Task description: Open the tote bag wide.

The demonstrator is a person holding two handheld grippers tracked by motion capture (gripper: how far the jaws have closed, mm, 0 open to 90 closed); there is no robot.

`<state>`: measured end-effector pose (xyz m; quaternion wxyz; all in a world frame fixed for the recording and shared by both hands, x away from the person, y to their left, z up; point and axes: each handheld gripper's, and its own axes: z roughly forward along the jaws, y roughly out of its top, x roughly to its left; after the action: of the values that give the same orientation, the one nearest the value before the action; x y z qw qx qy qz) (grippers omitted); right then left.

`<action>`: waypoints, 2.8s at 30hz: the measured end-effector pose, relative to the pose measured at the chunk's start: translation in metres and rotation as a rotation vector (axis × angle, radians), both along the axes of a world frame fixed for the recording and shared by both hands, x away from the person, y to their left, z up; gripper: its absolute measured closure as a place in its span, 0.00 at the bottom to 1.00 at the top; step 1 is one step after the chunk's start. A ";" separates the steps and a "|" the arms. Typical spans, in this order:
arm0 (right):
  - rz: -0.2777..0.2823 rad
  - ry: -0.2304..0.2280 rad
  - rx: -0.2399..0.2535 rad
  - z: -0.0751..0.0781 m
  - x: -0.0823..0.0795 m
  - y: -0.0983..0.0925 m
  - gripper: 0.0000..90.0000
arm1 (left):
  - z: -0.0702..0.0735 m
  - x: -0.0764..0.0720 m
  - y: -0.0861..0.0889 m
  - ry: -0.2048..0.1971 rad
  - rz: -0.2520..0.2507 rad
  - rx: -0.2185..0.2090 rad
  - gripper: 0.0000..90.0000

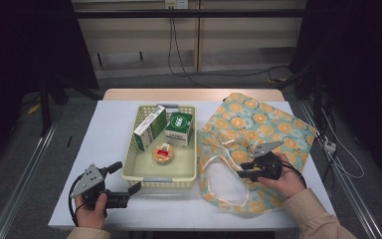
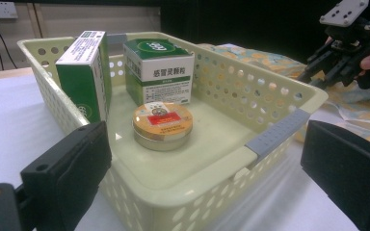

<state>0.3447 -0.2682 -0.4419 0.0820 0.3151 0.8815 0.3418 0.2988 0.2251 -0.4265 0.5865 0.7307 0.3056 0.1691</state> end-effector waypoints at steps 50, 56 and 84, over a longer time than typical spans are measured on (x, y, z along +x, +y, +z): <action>-0.272 -0.035 0.096 0.003 0.044 -0.065 0.97 | 0.001 -0.001 0.000 -0.006 -0.001 -0.002 0.03; -0.262 -0.038 0.061 -0.008 0.044 -0.058 0.89 | 0.001 -0.001 0.001 -0.005 0.000 -0.003 0.03; -0.215 -0.074 0.009 -0.015 0.046 -0.027 0.67 | 0.001 0.000 -0.001 -0.002 -0.004 0.003 0.03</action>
<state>0.3908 -0.2954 -0.4567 0.1492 0.3954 0.8376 0.3462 0.2992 0.2242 -0.4259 0.5861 0.7319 0.3034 0.1694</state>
